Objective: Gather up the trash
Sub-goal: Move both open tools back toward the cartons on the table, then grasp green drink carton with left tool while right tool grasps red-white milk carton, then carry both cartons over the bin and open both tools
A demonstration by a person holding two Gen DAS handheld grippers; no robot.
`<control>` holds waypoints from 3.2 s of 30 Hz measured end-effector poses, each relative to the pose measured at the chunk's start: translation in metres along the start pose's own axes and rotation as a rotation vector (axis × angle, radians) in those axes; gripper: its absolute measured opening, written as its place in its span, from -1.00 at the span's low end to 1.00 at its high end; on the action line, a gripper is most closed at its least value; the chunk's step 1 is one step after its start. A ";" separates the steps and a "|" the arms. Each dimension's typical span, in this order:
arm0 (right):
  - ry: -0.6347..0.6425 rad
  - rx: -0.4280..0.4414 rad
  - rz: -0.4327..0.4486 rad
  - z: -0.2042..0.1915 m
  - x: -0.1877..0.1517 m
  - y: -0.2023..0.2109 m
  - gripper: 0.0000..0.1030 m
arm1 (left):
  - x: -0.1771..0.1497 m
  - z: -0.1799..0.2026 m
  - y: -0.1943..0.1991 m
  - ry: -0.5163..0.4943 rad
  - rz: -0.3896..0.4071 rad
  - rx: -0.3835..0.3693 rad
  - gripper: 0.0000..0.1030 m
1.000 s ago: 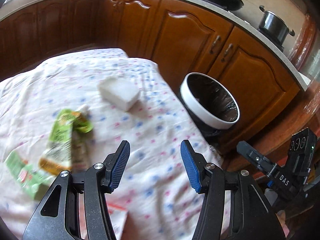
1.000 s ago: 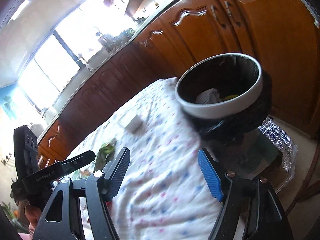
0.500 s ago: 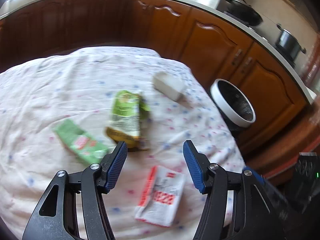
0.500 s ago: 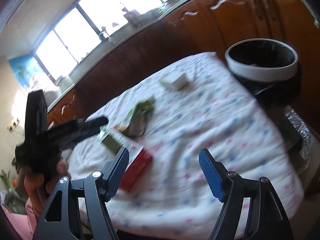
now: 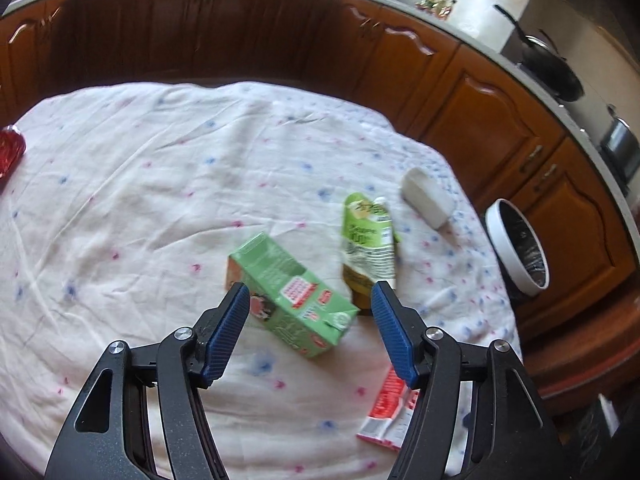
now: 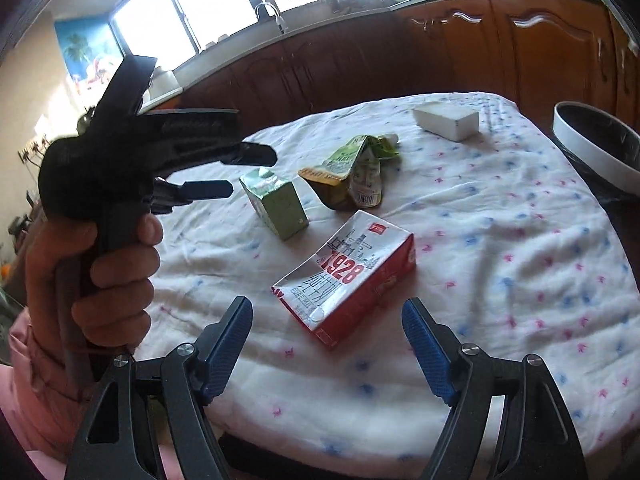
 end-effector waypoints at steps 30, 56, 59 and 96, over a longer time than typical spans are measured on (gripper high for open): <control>-0.173 -0.101 -0.010 0.057 0.034 -0.030 0.50 | -0.009 0.002 -0.037 -0.156 -0.088 -0.064 0.29; -0.298 -0.093 0.177 0.136 0.057 0.059 0.05 | -0.002 0.072 0.019 -0.264 0.050 -0.234 -0.37; -0.312 -0.114 0.198 0.148 0.058 0.069 0.04 | -0.001 0.094 0.015 -0.302 0.045 -0.264 -0.38; -0.413 -0.308 0.285 0.319 0.136 0.093 0.03 | 0.048 0.329 -0.092 -0.558 -0.080 -0.376 -0.38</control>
Point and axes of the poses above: each gripper's, at about its wrist camera, not at the fingertips, and y roughly against the way its jaws point, z to its right, x to its top, the point moved 2 cm from there along -y, roughly the way its jaws point, and after that the axes turned 1 degree about -y, right-handed, at the moved point
